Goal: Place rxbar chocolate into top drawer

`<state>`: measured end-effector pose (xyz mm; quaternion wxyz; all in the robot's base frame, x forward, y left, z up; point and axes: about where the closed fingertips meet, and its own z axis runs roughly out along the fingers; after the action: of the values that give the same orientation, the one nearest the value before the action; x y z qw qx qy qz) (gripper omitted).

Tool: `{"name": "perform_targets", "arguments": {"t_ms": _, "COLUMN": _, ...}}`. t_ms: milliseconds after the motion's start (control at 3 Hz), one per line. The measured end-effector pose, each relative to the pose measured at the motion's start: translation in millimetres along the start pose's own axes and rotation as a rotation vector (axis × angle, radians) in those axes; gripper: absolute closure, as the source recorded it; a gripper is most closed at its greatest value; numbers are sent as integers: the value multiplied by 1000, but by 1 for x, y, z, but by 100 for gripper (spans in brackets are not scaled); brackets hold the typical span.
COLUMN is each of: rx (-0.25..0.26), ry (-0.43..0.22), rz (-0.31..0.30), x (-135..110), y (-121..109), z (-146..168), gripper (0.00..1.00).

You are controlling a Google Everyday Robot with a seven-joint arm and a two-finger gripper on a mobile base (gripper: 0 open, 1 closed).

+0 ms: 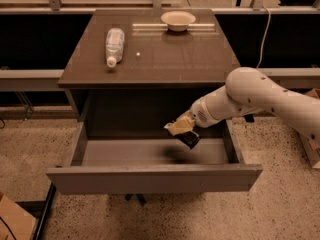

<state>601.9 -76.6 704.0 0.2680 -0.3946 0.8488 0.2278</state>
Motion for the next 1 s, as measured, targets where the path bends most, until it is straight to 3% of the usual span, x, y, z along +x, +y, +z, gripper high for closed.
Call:
{"name": "perform_targets", "arguments": {"t_ms": 667, "rx": -101, "ry": 44, "rz": 26, "x": 23, "y": 22, "z": 49, "gripper": 58}}
{"name": "perform_targets", "arguments": {"t_ms": 1000, "rx": -107, "ry": 47, "rz": 26, "x": 24, "y": 24, "z": 52, "gripper": 35}}
